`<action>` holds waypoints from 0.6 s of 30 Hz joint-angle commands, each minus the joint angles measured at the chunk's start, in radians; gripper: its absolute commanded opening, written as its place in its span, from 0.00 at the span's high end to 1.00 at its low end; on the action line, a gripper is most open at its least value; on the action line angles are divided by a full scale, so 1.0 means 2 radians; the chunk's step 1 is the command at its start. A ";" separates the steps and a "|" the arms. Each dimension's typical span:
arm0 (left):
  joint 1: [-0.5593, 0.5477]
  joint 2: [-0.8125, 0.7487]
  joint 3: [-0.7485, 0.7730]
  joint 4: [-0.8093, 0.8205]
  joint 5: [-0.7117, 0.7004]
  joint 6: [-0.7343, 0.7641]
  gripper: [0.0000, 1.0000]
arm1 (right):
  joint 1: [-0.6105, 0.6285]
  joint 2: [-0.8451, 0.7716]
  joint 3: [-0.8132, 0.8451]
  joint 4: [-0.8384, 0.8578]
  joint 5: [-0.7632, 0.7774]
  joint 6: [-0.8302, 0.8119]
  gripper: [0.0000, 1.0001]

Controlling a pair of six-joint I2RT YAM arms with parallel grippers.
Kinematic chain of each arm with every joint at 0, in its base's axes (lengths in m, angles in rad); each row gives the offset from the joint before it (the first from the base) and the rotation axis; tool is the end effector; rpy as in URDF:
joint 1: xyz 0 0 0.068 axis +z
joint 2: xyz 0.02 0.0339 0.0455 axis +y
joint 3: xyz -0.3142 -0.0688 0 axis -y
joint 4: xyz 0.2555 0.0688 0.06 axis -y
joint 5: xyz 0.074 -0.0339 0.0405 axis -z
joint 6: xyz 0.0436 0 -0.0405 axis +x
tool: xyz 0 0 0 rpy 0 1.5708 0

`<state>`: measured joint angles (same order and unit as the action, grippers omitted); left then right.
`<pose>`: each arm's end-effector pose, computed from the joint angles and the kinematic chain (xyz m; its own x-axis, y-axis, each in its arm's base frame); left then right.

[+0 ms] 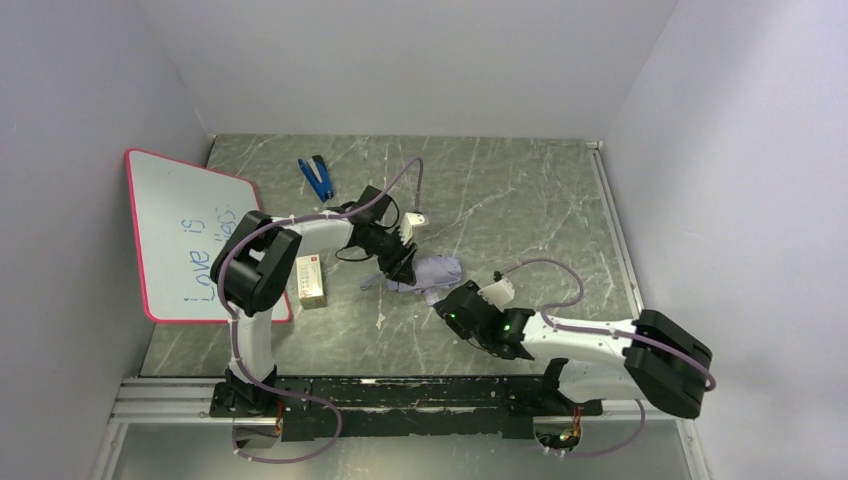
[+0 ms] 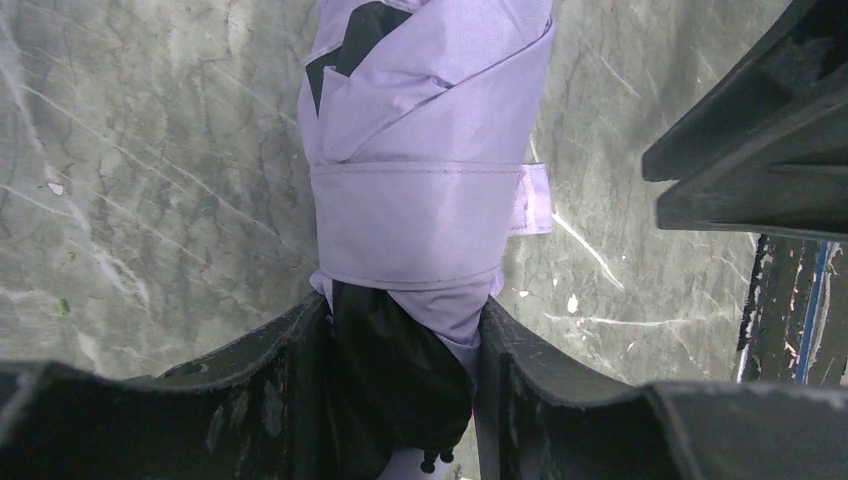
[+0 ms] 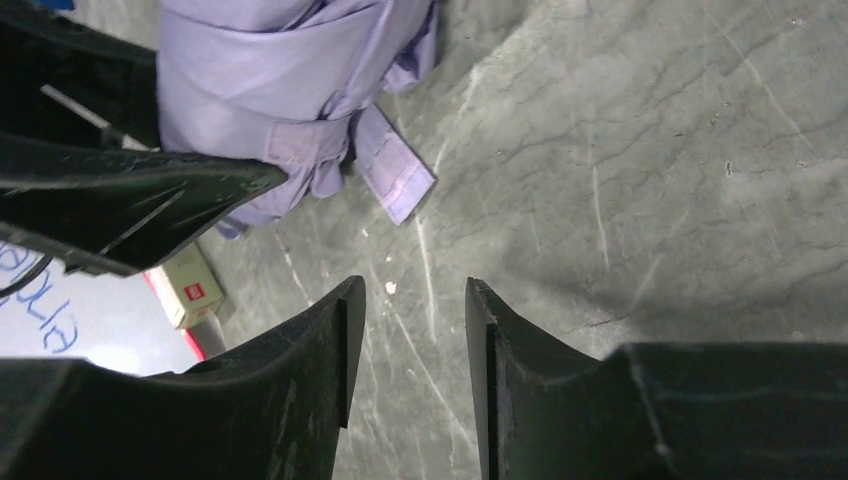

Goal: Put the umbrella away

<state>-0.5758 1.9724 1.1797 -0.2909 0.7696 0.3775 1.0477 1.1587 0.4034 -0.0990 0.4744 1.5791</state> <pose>0.3309 -0.2510 0.1698 -0.4441 0.6039 -0.6618 0.8907 0.2177 -0.3990 0.1149 0.1593 0.1849 -0.6176 0.7097 -0.3390 0.3819 0.6474 0.6596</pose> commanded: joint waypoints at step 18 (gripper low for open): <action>-0.011 0.026 -0.020 -0.036 -0.117 0.008 0.95 | -0.024 0.140 0.031 0.032 0.045 0.101 0.61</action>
<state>-0.5861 1.9652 1.1797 -0.2966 0.7395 0.3775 1.0145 1.4067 0.4774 -0.0025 0.5125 1.7771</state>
